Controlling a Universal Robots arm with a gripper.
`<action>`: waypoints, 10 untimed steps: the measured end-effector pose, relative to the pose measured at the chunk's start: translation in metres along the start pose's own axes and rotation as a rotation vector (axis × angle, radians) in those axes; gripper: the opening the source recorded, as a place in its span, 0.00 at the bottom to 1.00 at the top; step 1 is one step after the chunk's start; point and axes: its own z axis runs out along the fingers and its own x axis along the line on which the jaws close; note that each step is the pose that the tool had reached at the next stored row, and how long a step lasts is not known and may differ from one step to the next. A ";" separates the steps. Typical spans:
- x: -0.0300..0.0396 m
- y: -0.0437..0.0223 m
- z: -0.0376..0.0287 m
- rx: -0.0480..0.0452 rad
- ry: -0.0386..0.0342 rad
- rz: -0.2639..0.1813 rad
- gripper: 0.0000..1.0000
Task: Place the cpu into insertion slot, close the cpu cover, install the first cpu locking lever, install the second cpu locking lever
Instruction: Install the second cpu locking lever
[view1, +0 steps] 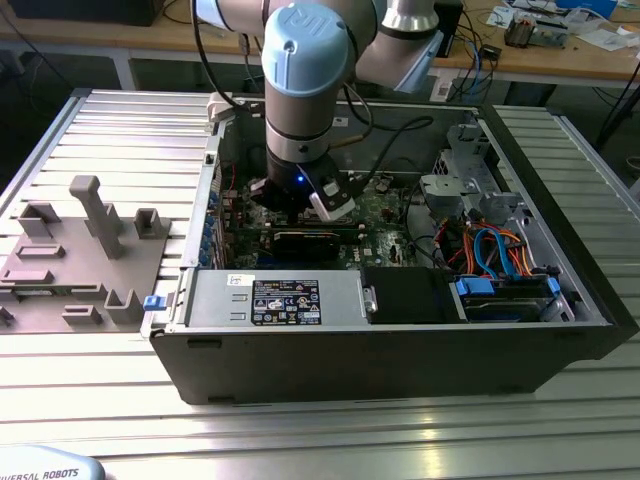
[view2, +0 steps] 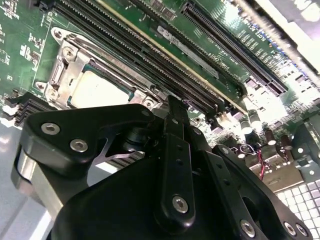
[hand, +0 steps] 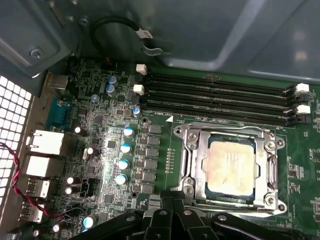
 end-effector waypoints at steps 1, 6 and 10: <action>-0.0001 0.0004 0.0006 -0.0001 0.0008 -0.004 0.11; -0.0002 0.0013 0.0034 -0.0004 0.0054 -0.024 0.11; -0.0004 0.0023 0.0058 -0.0005 0.0091 -0.039 0.11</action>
